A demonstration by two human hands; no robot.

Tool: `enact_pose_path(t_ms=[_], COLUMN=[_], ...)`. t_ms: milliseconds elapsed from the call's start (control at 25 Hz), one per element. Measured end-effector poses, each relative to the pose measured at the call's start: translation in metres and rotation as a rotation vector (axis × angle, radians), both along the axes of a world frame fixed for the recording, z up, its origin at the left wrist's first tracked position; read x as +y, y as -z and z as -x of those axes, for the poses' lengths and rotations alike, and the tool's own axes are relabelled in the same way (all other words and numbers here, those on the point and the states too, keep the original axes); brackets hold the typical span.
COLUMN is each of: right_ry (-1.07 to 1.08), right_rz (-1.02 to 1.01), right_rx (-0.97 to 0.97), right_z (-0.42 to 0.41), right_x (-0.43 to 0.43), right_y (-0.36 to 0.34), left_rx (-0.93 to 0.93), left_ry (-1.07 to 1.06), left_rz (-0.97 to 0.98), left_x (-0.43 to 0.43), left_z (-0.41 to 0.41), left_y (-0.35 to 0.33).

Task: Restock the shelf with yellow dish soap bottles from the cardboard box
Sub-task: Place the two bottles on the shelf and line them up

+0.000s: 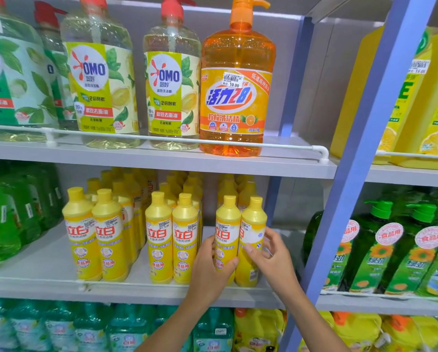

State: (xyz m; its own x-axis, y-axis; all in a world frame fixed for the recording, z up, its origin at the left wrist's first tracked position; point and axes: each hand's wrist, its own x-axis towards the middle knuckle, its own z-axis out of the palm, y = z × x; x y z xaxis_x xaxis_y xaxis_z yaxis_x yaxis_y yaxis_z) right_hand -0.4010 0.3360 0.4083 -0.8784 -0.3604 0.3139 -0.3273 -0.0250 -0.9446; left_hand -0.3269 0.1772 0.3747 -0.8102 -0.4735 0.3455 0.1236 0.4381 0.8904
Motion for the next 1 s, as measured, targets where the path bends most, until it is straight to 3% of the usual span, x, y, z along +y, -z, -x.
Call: enact_pose_path(t_ms=[160, 400, 600, 840, 1000], right_ry=[0.105, -0.116, 0.129, -0.013, 0.126], right_rz=[-0.039, -0.055, -0.038, -0.032, -0.025], right_rx=[0.042, 0.048, 0.065, 0.066, 0.041], right_z=[0.006, 0.014, 0.009, 0.009, 0.0], right_x=[-0.005, 0.007, 0.004, 0.009, 0.001], right_y=[-0.005, -0.006, -0.003, -0.004, 0.017], left_rx=[-0.026, -0.04, -0.023, -0.002, -0.019], left_ry=[-0.027, -0.167, -0.132, -0.146, -0.16], left_rz=[0.021, 0.123, 0.051, 0.011, -0.021], left_x=[-0.001, 0.015, 0.012, 0.008, 0.009], left_z=[-0.002, 0.008, 0.009, 0.015, 0.016], left_y=[0.007, -0.008, 0.0, 0.002, 0.008])
